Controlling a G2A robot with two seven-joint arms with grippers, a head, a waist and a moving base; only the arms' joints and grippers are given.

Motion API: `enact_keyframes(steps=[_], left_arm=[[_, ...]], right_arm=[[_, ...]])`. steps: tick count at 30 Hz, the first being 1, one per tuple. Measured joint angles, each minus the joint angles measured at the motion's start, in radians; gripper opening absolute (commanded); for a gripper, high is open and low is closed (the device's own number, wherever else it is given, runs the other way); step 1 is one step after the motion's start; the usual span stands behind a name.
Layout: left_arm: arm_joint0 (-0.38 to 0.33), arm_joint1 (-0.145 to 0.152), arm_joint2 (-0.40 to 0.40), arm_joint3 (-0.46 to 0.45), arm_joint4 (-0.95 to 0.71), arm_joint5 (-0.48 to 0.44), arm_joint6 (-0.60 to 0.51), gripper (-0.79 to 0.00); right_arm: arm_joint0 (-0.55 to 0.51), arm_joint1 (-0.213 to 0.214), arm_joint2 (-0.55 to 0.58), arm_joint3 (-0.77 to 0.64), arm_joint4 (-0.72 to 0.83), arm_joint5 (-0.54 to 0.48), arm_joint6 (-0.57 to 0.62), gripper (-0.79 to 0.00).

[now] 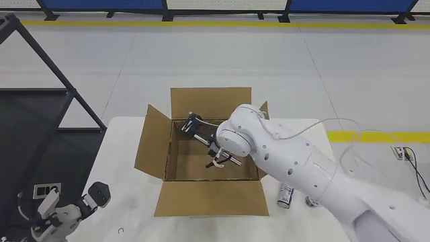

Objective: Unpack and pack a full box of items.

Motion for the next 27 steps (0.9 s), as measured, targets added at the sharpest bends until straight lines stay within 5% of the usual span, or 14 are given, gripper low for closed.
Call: enact_keyframes(steps=[14,27], left_arm=[[0.0,0.0,0.0,0.0,0.0,0.0,0.0,0.0],[0.0,0.0,0.0,0.0,0.0,0.0,0.0,0.0]], right_arm=[[-0.029,-0.02,-0.03,0.03,-0.09,0.062,-0.004,-0.785],[-0.064,-0.162,-0.06,0.346,-0.189,-0.195,-0.106,-0.785]])
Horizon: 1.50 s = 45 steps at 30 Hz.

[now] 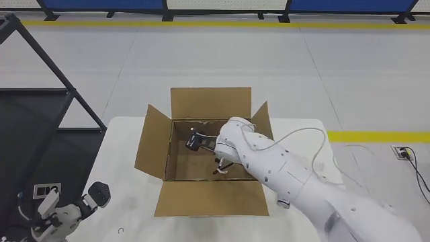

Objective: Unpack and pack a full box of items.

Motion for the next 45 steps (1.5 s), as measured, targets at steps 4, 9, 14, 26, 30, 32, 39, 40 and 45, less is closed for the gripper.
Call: enact_keyframes(steps=[4,9,14,26,30,32,39,40,45], left_arm=[[0.0,0.0,0.0,0.0,0.0,0.0,0.0,0.0],[0.0,0.0,0.0,0.0,0.0,0.0,0.0,0.0],[0.0,0.0,0.0,0.0,0.0,0.0,0.0,0.0],[0.0,0.0,0.0,0.0,0.0,0.0,0.0,0.0],[0.0,0.0,0.0,0.0,0.0,0.0,0.0,0.0],[0.0,0.0,0.0,0.0,0.0,0.0,0.0,0.0],[0.0,0.0,0.0,0.0,0.0,0.0,0.0,0.0],[0.0,0.0,0.0,0.0,0.0,0.0,0.0,0.0],[0.0,0.0,0.0,0.0,0.0,0.0,0.0,0.0]], right_arm=[[-0.004,-0.051,0.004,0.123,0.013,-0.049,-0.036,-0.785],[-0.012,-0.108,0.005,0.239,0.016,-0.056,-0.047,-0.785],[-0.018,-0.157,0.013,0.337,0.021,-0.061,-0.075,-0.785],[-0.027,-0.227,0.027,0.475,0.005,-0.068,-0.111,-0.785],[-0.029,-0.24,0.034,0.5,0.005,-0.08,-0.108,-0.714],[-0.029,-0.245,0.037,0.51,0.003,-0.085,-0.108,-0.668],[-0.028,-0.257,0.046,0.531,-0.006,-0.099,-0.104,-0.493],[-0.027,-0.258,0.048,0.533,-0.007,-0.101,-0.103,-0.493],[-0.018,-0.261,0.056,0.54,-0.01,-0.116,-0.105,-0.486]])
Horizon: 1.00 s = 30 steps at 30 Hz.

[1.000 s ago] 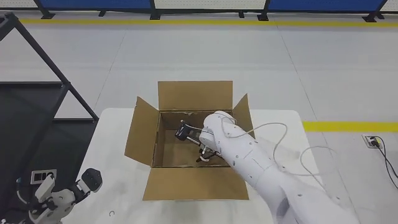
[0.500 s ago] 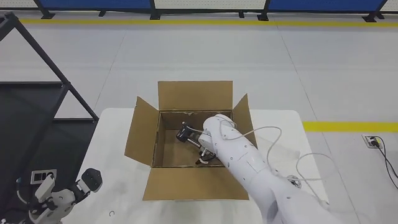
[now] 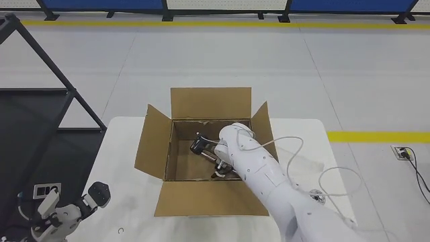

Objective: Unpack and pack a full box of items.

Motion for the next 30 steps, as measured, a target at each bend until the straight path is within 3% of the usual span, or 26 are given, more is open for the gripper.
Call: enact_keyframes(steps=[5,30], left_arm=[[0.0,0.0,0.0,0.0,0.0,0.0,0.0,0.0],[0.0,0.0,0.0,0.0,0.0,0.0,0.0,0.0]], right_arm=[[0.024,0.002,0.011,0.007,-0.002,-0.022,-0.019,-0.517],[0.096,0.057,0.05,-0.069,-0.076,-0.096,-0.218,-0.474]])
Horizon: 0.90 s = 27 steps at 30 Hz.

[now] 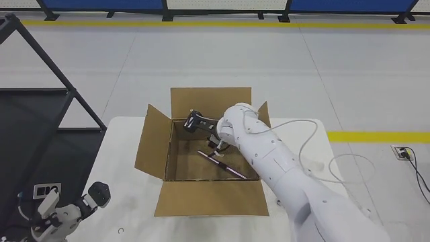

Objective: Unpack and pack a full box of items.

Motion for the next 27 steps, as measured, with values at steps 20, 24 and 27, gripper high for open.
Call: enact_keyframes(steps=[20,24,27], left_arm=[[0.0,0.0,0.0,0.0,0.0,0.0,0.0,0.0],[0.0,0.0,0.0,0.0,0.0,0.0,0.0,0.0],[0.0,0.0,0.0,0.0,0.0,0.0,0.0,0.0]], right_arm=[[-0.045,0.199,0.166,-0.428,-0.031,0.089,0.005,0.0],[-0.141,0.298,0.272,-0.673,-0.084,0.144,0.057,0.0],[-0.277,0.389,0.405,-0.932,-0.148,0.188,0.123,0.0]])
